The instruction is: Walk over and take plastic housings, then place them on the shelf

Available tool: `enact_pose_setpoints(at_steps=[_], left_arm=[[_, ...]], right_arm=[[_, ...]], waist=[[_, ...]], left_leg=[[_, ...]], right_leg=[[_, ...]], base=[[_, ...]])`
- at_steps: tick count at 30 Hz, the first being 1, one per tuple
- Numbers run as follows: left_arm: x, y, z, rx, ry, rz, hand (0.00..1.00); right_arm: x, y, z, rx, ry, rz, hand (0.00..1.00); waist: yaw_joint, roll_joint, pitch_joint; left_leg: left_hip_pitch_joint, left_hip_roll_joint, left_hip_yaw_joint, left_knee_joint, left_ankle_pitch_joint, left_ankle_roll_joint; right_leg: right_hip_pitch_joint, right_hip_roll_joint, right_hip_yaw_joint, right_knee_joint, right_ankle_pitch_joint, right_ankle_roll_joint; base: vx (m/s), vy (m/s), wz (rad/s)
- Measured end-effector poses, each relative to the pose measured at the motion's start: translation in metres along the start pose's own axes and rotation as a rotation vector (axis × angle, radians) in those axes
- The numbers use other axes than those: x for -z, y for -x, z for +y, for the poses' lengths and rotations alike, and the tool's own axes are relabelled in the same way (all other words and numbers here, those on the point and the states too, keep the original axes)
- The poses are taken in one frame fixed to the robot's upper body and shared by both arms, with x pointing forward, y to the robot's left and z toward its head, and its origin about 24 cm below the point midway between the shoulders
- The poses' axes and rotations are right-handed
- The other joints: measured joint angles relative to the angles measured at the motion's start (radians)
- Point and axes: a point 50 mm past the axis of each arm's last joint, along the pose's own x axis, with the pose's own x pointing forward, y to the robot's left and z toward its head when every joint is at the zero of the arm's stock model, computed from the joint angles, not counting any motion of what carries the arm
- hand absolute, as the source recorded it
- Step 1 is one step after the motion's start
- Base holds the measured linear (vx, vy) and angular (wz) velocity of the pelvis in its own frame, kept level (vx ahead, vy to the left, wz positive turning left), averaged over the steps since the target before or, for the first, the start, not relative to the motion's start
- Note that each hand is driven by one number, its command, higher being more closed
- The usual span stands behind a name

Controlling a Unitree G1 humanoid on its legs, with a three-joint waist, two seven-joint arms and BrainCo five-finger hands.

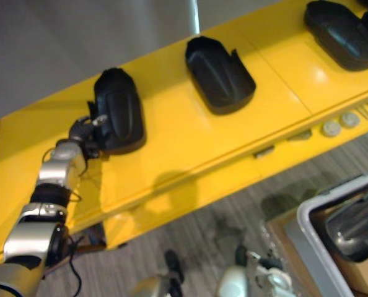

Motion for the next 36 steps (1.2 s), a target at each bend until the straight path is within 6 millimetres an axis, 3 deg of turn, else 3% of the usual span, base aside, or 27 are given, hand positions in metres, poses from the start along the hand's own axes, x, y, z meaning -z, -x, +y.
enact_pose_setpoints(at_steps=[10,18,23,28,32,36], left_arm=[[0.003,0.002,-0.007,0.049,0.042,-0.014,0.00],[0.011,0.006,0.001,-0.157,-0.267,-0.070,0.00],[-0.005,0.010,0.024,-0.260,-0.362,-0.162,0.00],[-0.040,0.020,0.038,-0.319,-0.404,-0.323,0.00],[-0.040,0.022,0.031,-0.251,-0.374,-0.340,0.00],[-0.045,0.024,0.019,-0.134,-0.211,-0.373,0.00]], right_arm=[[-0.002,-0.001,0.001,-0.003,0.001,-0.007,0.00],[0.002,0.001,-0.002,0.003,0.007,0.001,0.00],[0.009,0.003,-0.006,0.010,0.014,0.019,0.00],[0.014,0.004,-0.012,0.010,0.059,0.034,0.00],[0.016,0.004,-0.021,0.028,0.093,0.046,0.00],[0.018,0.004,-0.024,0.041,0.089,0.052,0.00]], waist=[[0.005,0.000,0.000],[-0.004,-0.001,-0.003],[-0.007,0.000,-0.004],[-0.007,0.017,-0.014],[-0.007,0.054,-0.038],[-0.012,0.059,-0.041]], left_leg=[[0.004,-0.002,-0.005,0.001,0.004,0.005],[0.021,-0.001,-0.007,0.000,0.003,0.003],[0.023,-0.003,-0.016,0.005,0.007,0.002],[0.020,-0.003,-0.031,0.005,0.014,-0.006],[0.019,-0.003,-0.037,0.005,0.017,-0.011],[0.019,-0.001,-0.058,0.005,0.026,-0.009]], right_leg=[[0.008,-0.001,-0.005,-0.001,0.000,0.000],[0.031,-0.001,-0.012,-0.009,-0.001,0.001],[0.031,-0.002,-0.023,-0.008,-0.005,0.001],[0.034,-0.002,-0.033,-0.003,-0.012,-0.004],[0.034,-0.002,-0.035,-0.001,-0.013,-0.004],[0.033,-0.002,-0.052,0.020,-0.024,-0.005]], base=[[0.00,0.000,0.00],[0.00,0.000,0.00],[0.02,0.004,0.04],[0.02,0.002,0.07],[0.00,0.000,0.00],[-0.03,0.001,0.10]])
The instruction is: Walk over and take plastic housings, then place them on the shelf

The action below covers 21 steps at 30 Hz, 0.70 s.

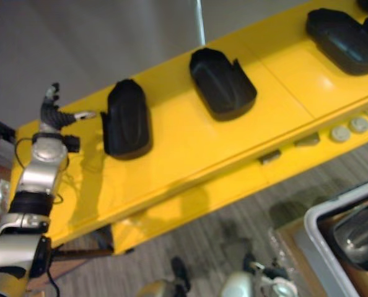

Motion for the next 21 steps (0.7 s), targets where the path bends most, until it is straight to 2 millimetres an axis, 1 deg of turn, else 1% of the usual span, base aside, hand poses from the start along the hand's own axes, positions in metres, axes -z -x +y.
enact_pose_setpoints(at_steps=[2,5,8,10,14,15,18,21], left_arm=[[-0.008,0.000,0.001,0.020,0.074,-0.029,0.00],[-0.019,0.000,0.009,0.014,0.099,-0.072,0.00],[-0.024,0.000,0.011,0.032,0.214,-0.074,0.00],[-0.023,0.002,0.011,0.036,0.242,-0.074,0.00],[-0.022,0.003,0.015,-0.006,0.231,-0.091,0.00],[-0.021,0.003,0.023,-0.059,0.216,-0.099,0.00],[-0.022,0.003,0.029,-0.098,0.222,-0.097,0.00],[-0.019,0.003,0.026,-0.098,0.233,-0.082,0.00]], right_arm=[[-0.001,0.000,-0.005,0.019,-0.022,-0.013,0.00],[-0.001,0.000,-0.008,0.029,-0.019,-0.025,0.00],[-0.005,0.000,-0.010,0.044,-0.039,-0.067,0.00],[-0.009,0.000,-0.011,0.062,-0.044,-0.101,0.00],[-0.013,0.000,-0.011,0.082,-0.046,-0.134,0.00],[-0.014,0.000,-0.010,0.078,-0.041,-0.138,0.00],[-0.014,0.000,-0.007,0.064,-0.018,-0.141,0.00],[-0.015,0.001,-0.006,0.055,-0.005,-0.145,0.00]], waist=[[0.001,0.000,0.000],[0.001,0.000,0.000],[0.001,0.000,0.000],[-0.002,0.000,0.000],[-0.005,0.000,0.000],[-0.013,0.000,0.000],[-0.024,0.000,0.000],[-0.028,0.000,0.000]], left_leg=[[0.000,0.000,-0.002,0.000,0.004,0.003],[0.000,-0.002,-0.003,0.000,0.005,0.004],[0.000,-0.007,-0.003,0.000,0.006,0.005],[-0.001,-0.008,-0.003,0.000,0.006,0.005],[-0.001,-0.008,-0.003,0.000,0.006,0.005],[-0.001,-0.007,-0.003,0.000,0.006,0.005],[0.000,-0.007,-0.001,0.000,0.006,0.005],[0.000,-0.005,0.001,0.000,0.006,0.005]], right_leg=[[-0.002,0.001,-0.004,0.011,-0.005,-0.001],[-0.002,0.000,-0.005,0.013,-0.005,-0.001],[-0.002,-0.003,-0.005,0.012,-0.002,0.003],[-0.002,-0.005,-0.005,0.010,-0.001,0.006],[-0.002,-0.003,-0.003,0.009,0.000,0.006],[-0.002,-0.002,-0.002,0.008,0.000,0.005],[-0.002,-0.001,0.001,0.008,0.000,0.005],[-0.003,0.001,0.003,0.009,0.000,0.005]], base=[[-0.03,0.005,0.06],[-0.04,0.015,0.01],[0.00,0.000,0.00],[0.00,0.000,0.00],[0.00,0.000,0.00],[0.00,0.000,0.00],[0.00,0.000,0.00],[0.00,0.000,0.00]])
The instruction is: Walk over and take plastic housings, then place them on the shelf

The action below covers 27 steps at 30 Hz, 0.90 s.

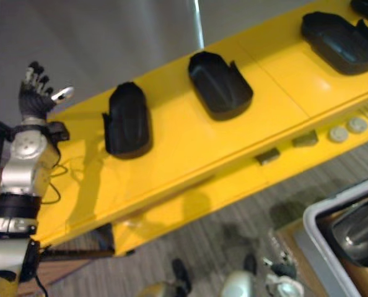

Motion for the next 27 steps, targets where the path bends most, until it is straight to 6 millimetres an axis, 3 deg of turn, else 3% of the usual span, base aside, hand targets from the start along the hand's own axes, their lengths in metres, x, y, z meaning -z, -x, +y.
enact_pose_setpoints(at_steps=[5,8,15,21,27], left_arm=[[0.033,0.005,-0.008,-0.011,0.031,0.172,0.00],[0.039,0.003,-0.010,-0.015,0.059,0.230,0.00],[0.042,-0.001,-0.025,0.004,0.131,0.298,0.00],[0.047,-0.001,-0.049,0.034,0.183,0.347,0.00],[0.045,-0.002,-0.059,0.038,0.198,0.351,0.00]], right_arm=[[-0.004,0.000,0.005,-0.027,0.036,-0.016,0.00],[-0.006,0.000,0.009,-0.045,0.054,-0.025,0.00],[-0.023,-0.001,0.019,-0.081,0.066,-0.093,0.00],[-0.025,-0.001,0.023,-0.097,0.075,-0.099,0.00],[-0.032,-0.002,0.029,-0.117,0.087,-0.117,0.00]], waist=[[0.001,-0.003,0.002],[0.000,-0.015,0.011],[0.004,-0.052,0.051],[0.015,-0.055,0.053],[0.025,-0.054,0.075]], left_leg=[[-0.009,0.001,0.010,0.000,0.001,-0.002],[-0.036,0.001,0.016,0.000,0.006,0.002],[-0.044,-0.004,0.028,-0.005,0.006,0.002],[-0.053,-0.006,0.031,0.000,0.006,0.002],[-0.045,-0.003,0.072,-0.005,-0.011,0.001]], right_leg=[[-0.027,-0.001,0.019,0.022,-0.003,-0.003],[-0.065,-0.005,0.023,0.042,-0.005,-0.005],[-0.087,-0.016,0.035,0.064,-0.011,-0.004],[-0.096,-0.020,0.034,0.071,-0.014,-0.006],[-0.097,-0.023,0.047,0.076,-0.015,-0.005]], base=[[-0.01,0.011,-0.05],[-0.01,0.007,-0.01],[0.00,0.006,-0.02],[0.05,0.006,0.02],[0.00,0.016,-0.06]])
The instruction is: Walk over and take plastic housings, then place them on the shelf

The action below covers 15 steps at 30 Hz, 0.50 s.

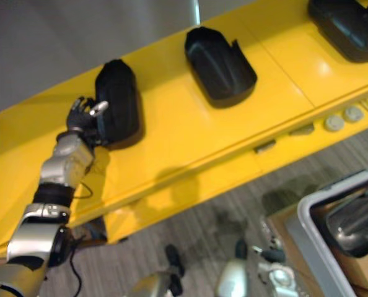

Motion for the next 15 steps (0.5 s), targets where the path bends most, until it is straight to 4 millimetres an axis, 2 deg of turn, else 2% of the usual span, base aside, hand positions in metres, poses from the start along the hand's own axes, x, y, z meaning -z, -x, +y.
enact_pose_setpoints(at_steps=[3,15], left_arm=[[-0.002,0.000,-0.004,0.011,0.007,-0.004,0.00],[-0.002,0.001,-0.014,0.056,-0.008,-0.027,0.00]], right_arm=[[-0.002,0.000,0.001,-0.004,0.002,-0.002,0.00],[-0.008,-0.003,0.006,-0.018,0.004,-0.004,0.00]], waist=[[0.002,-0.001,0.007],[0.009,-0.007,0.011]], left_leg=[[0.011,0.001,0.062,0.001,0.002,0.007],[0.013,-0.003,0.056,0.005,0.011,0.017]], right_leg=[[0.003,-0.014,0.001,0.001,0.001,0.003],[0.010,-0.017,-0.006,-0.002,0.000,0.004]], base=[[0.04,0.041,0.03],[0.03,0.003,0.01]])
